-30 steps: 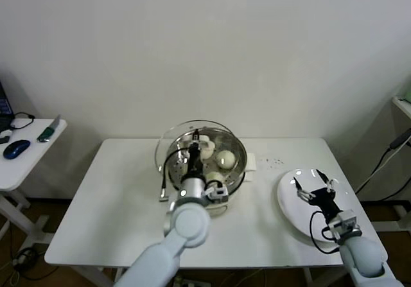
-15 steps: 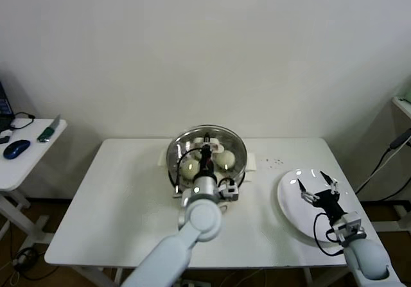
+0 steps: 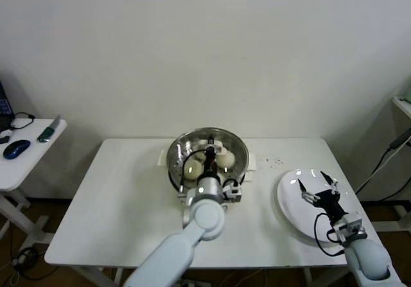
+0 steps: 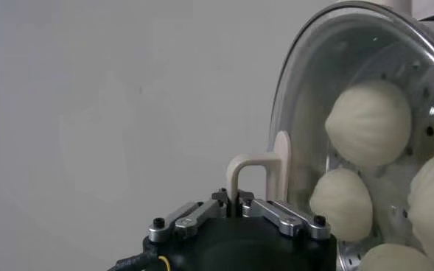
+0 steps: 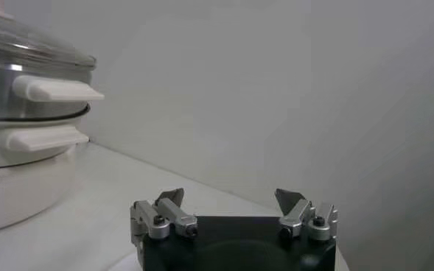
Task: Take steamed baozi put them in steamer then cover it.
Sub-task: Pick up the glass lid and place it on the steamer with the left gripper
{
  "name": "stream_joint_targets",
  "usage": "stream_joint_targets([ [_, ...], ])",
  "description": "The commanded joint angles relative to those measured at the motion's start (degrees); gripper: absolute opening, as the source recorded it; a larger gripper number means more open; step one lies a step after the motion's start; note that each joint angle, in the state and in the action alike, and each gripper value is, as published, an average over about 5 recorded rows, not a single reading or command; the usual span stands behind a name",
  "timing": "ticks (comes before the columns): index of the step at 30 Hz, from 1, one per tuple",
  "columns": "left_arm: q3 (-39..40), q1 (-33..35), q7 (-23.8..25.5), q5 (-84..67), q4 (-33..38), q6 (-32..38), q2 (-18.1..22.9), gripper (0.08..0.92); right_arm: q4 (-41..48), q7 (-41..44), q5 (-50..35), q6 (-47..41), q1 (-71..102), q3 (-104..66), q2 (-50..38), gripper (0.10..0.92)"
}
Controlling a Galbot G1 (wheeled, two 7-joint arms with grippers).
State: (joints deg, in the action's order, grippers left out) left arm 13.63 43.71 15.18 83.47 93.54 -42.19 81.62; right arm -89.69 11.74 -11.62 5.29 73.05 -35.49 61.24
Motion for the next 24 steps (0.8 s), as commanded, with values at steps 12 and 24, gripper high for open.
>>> stream_joint_targets([
  [12,-0.82,-0.02,-0.93,-1.46,-1.25,-2.81,-0.36,0.154,-0.19,0.44,0.28,0.31,0.51,-0.41,0.06,0.823],
  [24,-0.37,0.03,-2.94,-2.61,-1.61,-2.81,-0.48,0.154,-0.15,0.76,0.56,0.53,0.61,-0.5,0.38,0.823],
])
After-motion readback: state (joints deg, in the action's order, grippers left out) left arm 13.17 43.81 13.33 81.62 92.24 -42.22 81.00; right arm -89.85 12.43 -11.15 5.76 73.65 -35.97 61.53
